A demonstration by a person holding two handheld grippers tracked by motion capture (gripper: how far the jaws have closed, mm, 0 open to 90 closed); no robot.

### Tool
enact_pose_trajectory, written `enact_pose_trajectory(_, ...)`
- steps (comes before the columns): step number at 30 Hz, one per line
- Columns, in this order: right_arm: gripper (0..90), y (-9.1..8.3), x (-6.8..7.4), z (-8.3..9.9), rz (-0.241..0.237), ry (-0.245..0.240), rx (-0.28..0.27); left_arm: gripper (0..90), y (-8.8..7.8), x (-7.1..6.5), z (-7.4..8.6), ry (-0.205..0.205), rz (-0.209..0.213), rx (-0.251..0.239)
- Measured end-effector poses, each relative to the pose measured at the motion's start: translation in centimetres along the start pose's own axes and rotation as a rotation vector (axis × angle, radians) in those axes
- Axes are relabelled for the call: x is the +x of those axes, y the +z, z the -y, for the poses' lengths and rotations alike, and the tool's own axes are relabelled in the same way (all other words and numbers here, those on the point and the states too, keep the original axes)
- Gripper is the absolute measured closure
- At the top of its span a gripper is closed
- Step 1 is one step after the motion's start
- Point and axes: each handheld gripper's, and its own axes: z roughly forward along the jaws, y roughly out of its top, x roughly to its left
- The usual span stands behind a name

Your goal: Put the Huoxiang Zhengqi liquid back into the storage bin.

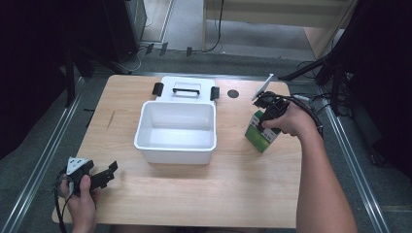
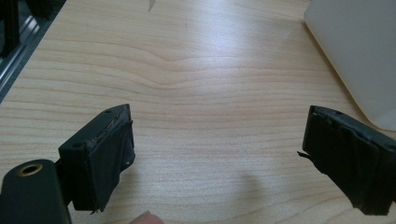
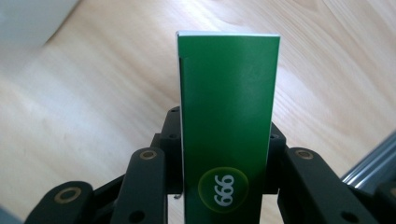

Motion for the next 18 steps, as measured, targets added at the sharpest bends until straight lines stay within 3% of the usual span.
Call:
enact_pose_trajectory(1,64.7,-0.4,0.7,-0.1,0.001,-0.104,0.001,9.6,0.0,0.0,0.0,-0.001,0.000,-0.001)
enact_pose_trajectory(2,64.7,-0.4,0.7,-0.1,0.001,-0.104,0.001,9.6,0.0,0.0,0.0,-0.001,0.000,-0.001)
enact_pose_trajectory(3,64.6,-0.8,1.5,-0.3,0.017,-0.209,-0.001,9.6,0.0,0.0,0.0,-0.001,0.001,0.000)
enact_pose_trajectory(12,64.6,-3.9,3.5,-1.2,-0.009,-0.435,-0.075,9.6,0.0,0.0,0.0,-0.001,0.001,0.001)
enact_pose_trajectory(18,64.5,-5.5,4.7,-1.6,0.001,-0.564,-0.078,9.6,0.0,0.0,0.0,-0.002,0.000,0.000)
